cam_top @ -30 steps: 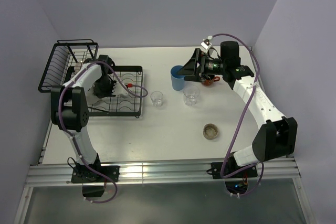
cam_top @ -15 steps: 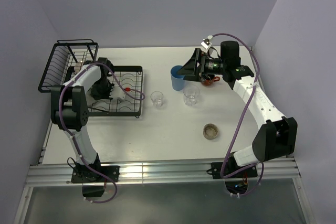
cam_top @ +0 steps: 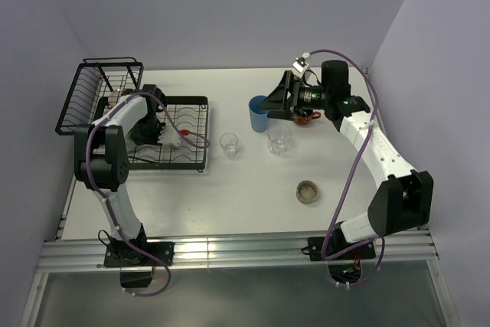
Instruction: Load the cups into the dish rack
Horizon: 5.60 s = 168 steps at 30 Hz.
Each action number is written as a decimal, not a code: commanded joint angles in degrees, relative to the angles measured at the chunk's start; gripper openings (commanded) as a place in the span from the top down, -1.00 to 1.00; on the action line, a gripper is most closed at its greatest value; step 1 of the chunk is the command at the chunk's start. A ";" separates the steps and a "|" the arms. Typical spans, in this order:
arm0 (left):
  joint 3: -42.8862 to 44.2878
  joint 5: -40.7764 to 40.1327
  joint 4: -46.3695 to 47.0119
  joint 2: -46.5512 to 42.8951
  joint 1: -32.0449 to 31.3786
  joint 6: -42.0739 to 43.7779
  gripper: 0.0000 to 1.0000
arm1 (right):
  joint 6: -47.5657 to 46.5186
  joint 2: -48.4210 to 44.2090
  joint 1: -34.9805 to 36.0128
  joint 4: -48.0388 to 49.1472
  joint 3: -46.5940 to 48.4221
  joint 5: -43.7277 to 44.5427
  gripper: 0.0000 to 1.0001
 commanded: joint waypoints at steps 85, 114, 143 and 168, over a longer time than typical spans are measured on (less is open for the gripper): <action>-3.64 46.91 35.31 -41.46 -18.61 -75.76 -0.52 | -35.85 16.36 0.64 -25.72 29.44 41.94 -0.89; -11.55 43.13 38.12 -43.75 -17.64 -82.62 -0.52 | -34.01 39.23 7.41 -25.46 36.59 48.63 -0.06; -6.72 57.28 45.50 -43.22 -6.74 -105.99 -0.96 | -37.77 9.02 6.62 -12.73 32.55 51.87 1.00; -18.57 68.53 82.57 -48.32 1.87 -160.56 -0.99 | -77.49 -33.37 27.70 55.21 -21.67 53.55 1.00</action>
